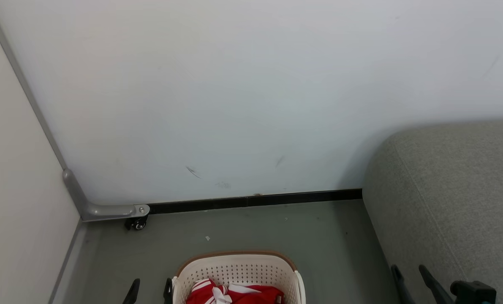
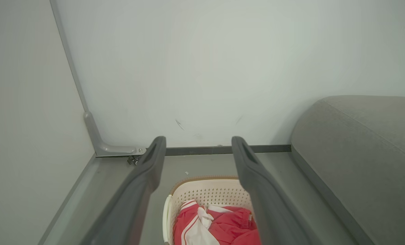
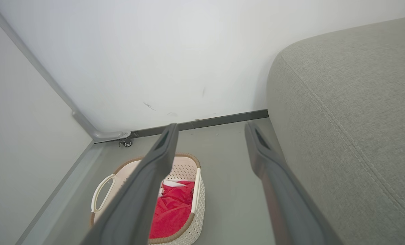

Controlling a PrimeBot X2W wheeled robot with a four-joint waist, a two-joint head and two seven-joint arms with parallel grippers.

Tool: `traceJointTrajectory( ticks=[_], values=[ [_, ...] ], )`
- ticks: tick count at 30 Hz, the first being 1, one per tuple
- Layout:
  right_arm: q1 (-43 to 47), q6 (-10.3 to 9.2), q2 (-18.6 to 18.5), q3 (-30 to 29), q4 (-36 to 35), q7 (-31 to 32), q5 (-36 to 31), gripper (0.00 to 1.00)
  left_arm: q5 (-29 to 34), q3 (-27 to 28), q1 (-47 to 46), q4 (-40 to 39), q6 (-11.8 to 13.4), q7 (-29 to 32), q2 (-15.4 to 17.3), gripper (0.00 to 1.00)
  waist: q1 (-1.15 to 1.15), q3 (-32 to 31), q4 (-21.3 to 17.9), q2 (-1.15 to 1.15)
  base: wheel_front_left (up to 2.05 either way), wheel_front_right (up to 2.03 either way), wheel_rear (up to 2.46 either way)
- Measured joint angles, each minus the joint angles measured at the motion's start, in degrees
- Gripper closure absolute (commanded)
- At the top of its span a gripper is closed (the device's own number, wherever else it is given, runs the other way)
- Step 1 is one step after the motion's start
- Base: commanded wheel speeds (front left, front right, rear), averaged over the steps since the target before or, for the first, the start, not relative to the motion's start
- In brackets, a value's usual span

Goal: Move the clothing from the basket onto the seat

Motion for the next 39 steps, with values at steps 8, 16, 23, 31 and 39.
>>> traceJointTrajectory(
  ticks=[8, 16, 23, 31, 39],
  values=[
    [0.09, 0.0, 0.0, -0.44, 1.1, 0.0, -0.7, 0.0, 0.77, -0.37, 0.01, 0.19, -1.03, 0.0, 0.01, 0.0, 0.0, 1.2, -0.46, 0.0, 0.0, 0.0, 0.0],
    [1.13, 0.0, 0.0, -1.11, 1.14, 0.0, -2.01, 0.0, 1.05, -1.89, 0.07, 1.32, -2.11, 0.0, 0.0, 0.0, 0.0, 3.01, -1.5, 0.0, 0.0, 0.0, 0.0],
    [3.92, 0.0, 0.03, -1.82, 0.77, 0.0, -3.74, 0.0, 1.29, -3.8, 0.07, 3.42, -3.26, 0.0, 0.05, 0.0, 0.0, 5.44, -3.13, 0.0, 0.0, 0.0, 0.0],
    [6.04, 0.0, 0.04, -1.18, -2.44, 0.0, -4.11, 0.0, 0.42, -5.28, -0.99, 6.16, -4.22, 0.0, 0.03, 0.0, 0.0, 8.27, -4.72, 0.0, 0.0, 0.0, 0.0],
    [6.12, 0.0, 0.03, -0.04, -5.52, 0.0, -4.11, 0.0, 1.13, -5.58, -5.98, 10.5, -4.46, 0.0, 0.01, 0.0, -0.01, 12.3, -6.79, 0.0, 0.0, 0.0, 0.0]
  ],
)
